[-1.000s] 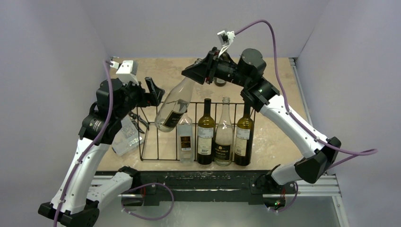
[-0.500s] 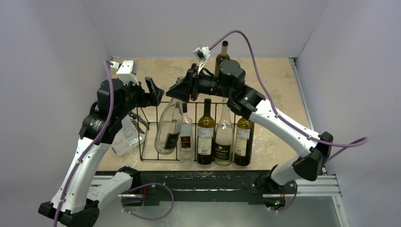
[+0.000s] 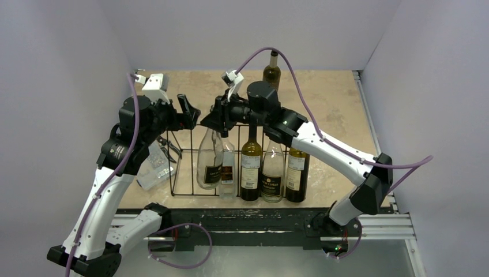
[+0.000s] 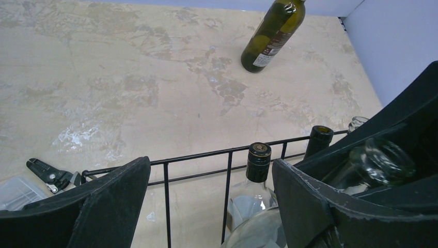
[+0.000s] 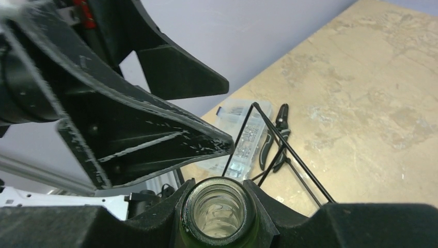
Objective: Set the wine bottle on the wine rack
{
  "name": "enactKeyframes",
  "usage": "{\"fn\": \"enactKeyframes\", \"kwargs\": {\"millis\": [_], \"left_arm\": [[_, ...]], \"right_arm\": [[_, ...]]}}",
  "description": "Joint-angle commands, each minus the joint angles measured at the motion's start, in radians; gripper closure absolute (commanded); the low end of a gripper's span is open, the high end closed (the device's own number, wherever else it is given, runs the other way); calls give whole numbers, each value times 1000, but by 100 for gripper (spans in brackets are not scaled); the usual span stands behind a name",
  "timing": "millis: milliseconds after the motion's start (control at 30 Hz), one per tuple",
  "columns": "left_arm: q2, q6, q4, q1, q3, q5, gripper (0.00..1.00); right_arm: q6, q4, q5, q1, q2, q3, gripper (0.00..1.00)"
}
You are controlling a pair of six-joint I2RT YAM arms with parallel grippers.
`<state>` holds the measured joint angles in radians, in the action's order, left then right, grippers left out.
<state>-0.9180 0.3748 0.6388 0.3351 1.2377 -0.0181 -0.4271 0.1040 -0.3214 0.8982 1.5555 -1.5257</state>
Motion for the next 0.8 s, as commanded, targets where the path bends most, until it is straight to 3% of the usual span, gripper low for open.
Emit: {"fn": "enactKeyframes", "kwargs": {"millis": [0, 433, 767], "left_arm": [[2, -8, -14, 4, 28, -5, 13], [13, -12, -11, 4, 28, 15, 13], [99, 1, -40, 4, -12, 141, 13]], "right_arm": [[-7, -107, 52, 18, -34, -34, 100], [1, -167, 141, 90, 12, 6, 100], [-4, -193, 159, 118, 68, 9, 100]]}}
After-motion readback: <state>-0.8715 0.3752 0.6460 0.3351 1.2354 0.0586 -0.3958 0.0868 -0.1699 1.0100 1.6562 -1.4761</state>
